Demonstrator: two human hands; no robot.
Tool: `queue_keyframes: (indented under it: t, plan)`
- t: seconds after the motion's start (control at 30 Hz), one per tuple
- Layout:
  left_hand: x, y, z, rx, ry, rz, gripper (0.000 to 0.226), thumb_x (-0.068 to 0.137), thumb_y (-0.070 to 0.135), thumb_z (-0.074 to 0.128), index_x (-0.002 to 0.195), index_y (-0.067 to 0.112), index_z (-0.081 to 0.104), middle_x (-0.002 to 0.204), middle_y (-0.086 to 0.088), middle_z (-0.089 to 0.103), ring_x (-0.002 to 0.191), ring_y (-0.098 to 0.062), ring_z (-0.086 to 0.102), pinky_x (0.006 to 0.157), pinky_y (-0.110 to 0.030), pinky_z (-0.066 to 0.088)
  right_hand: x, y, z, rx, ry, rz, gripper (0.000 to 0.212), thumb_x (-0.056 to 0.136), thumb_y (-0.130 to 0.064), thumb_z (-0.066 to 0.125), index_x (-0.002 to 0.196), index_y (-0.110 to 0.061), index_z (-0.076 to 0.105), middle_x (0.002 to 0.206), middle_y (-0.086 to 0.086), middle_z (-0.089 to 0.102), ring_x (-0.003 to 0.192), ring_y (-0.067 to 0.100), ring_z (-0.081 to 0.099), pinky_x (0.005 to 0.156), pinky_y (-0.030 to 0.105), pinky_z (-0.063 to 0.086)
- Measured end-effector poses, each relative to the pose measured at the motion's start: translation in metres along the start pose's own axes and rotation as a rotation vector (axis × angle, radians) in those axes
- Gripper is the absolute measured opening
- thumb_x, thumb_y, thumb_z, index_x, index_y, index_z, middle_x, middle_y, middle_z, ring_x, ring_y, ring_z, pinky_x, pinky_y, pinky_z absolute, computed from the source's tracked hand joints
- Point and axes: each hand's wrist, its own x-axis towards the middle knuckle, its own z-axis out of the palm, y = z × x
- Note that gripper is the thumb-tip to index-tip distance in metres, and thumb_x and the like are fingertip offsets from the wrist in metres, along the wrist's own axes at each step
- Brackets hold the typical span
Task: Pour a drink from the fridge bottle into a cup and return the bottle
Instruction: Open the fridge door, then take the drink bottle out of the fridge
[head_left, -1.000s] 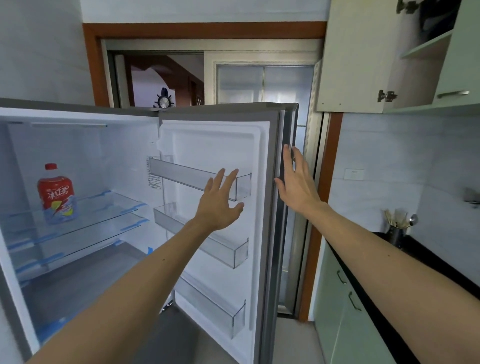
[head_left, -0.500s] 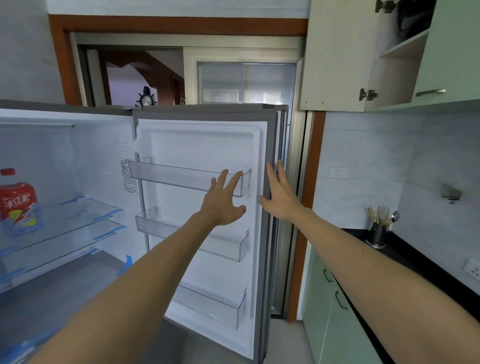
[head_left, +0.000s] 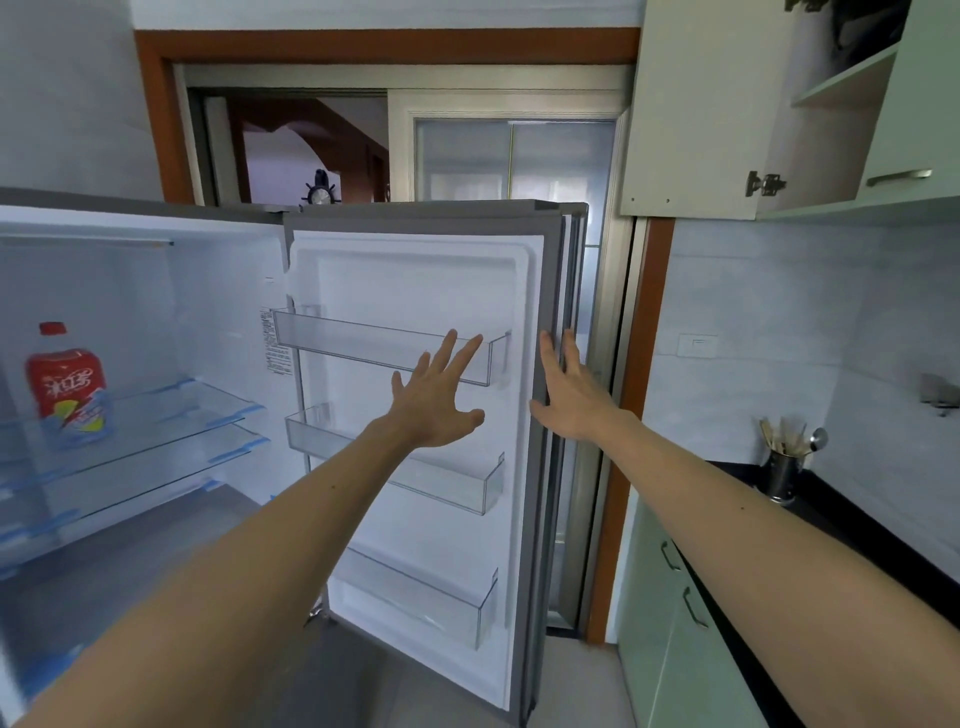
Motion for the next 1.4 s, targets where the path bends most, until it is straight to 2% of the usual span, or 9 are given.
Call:
queue_keyframes:
  t: [0.1,0.27,0.47,0.63,0.77,0.93,1.03,1.23,1.4]
  plan:
    - [-0.016,-0.019,-0.006,0.010,-0.010,-0.052,0.095,0.090,0.041,0.064,0.155,0.046,-0.006,0.168,0.002,-0.010,0.154,-0.035,0.003,0.116,-0.066,0.005,-0.008,0.001,0.007,-0.067,-0.126,0.030,0.096,0.099,-0.040,0.052,0.152,-0.023,-0.026,0.161,0.014,-0.027,0.148,0.040,0.015,0.112,0.051,0.036]
    - [-0.050,-0.067,-0.020,-0.039,-0.100,-0.178,0.099,0.085,0.048,0.061,0.151,0.052,-0.013,0.166,-0.020,0.005,0.154,-0.037,0.002,0.119,-0.061,0.017,-0.022,-0.016,0.020,-0.128,-0.194,0.079,0.089,0.100,-0.042,0.047,0.155,-0.014,-0.017,0.163,0.020,-0.004,0.146,0.040,0.019,0.110,0.050,0.037]
    - [-0.102,-0.120,-0.045,0.130,-0.141,-0.408,0.091,0.093,0.049,0.059,0.159,0.021,0.003,0.160,-0.024,0.019,0.145,-0.044,0.026,0.116,-0.055,0.029,-0.036,-0.075,0.028,-0.220,-0.231,-0.065,0.079,0.098,-0.046,0.049,0.155,-0.007,0.009,0.154,0.017,0.026,0.135,0.035,0.037,0.099,0.043,0.043]
    - [-0.141,-0.161,-0.073,0.211,-0.134,-0.516,0.087,0.093,0.051,0.056,0.157,0.017,0.010,0.159,-0.022,0.022,0.143,-0.044,0.030,0.115,-0.056,0.031,-0.039,-0.151,0.043,-0.153,-0.245,-0.238,0.077,0.097,-0.050,0.050,0.153,-0.010,0.015,0.149,0.015,0.032,0.130,0.034,0.041,0.097,0.043,0.043]
    - [-0.174,-0.190,-0.098,0.275,-0.137,-0.549,0.089,0.092,0.055,0.055,0.158,0.015,0.009,0.157,-0.023,0.028,0.141,-0.043,0.034,0.113,-0.056,0.034,-0.033,-0.213,0.055,-0.070,-0.249,-0.336,0.070,0.097,-0.049,0.051,0.150,-0.014,0.021,0.142,0.015,0.040,0.124,0.034,0.047,0.089,0.042,0.042]
    - [-0.215,-0.238,-0.129,0.343,-0.144,-0.600,0.094,0.088,0.067,0.052,0.155,0.015,0.012,0.157,-0.021,0.031,0.137,-0.042,0.043,0.108,-0.059,0.041,-0.025,-0.283,0.075,0.008,-0.265,-0.415,0.070,0.097,-0.050,0.052,0.149,-0.014,0.023,0.148,0.015,0.038,0.128,0.034,0.046,0.101,0.048,0.043]
    - [-0.234,-0.265,-0.143,0.390,-0.149,-0.623,0.089,0.089,0.065,0.052,0.154,0.017,0.015,0.153,-0.019,0.037,0.133,-0.040,0.048,0.106,-0.057,0.044,-0.019,-0.319,0.088,-0.003,-0.254,-0.465,0.071,0.097,-0.049,0.051,0.151,-0.014,0.022,0.146,0.016,0.039,0.131,0.035,0.042,0.101,0.049,0.043]
    - [-0.257,-0.316,-0.159,0.420,-0.170,-0.630,0.083,0.090,0.062,0.051,0.153,0.021,0.015,0.148,-0.015,0.041,0.130,-0.038,0.049,0.104,-0.055,0.045,-0.008,-0.375,0.113,0.011,-0.203,-0.492,0.065,0.097,-0.047,0.051,0.147,-0.013,0.027,0.143,0.016,0.041,0.126,0.035,0.043,0.097,0.049,0.044]
    - [-0.261,-0.340,-0.162,0.429,-0.208,-0.607,0.078,0.092,0.058,0.051,0.151,0.019,0.017,0.146,-0.015,0.042,0.128,-0.037,0.050,0.103,-0.054,0.046,0.000,-0.400,0.127,0.018,-0.205,-0.472,0.068,0.097,-0.046,0.052,0.150,-0.014,0.023,0.149,0.016,0.035,0.132,0.036,0.038,0.102,0.051,0.040]
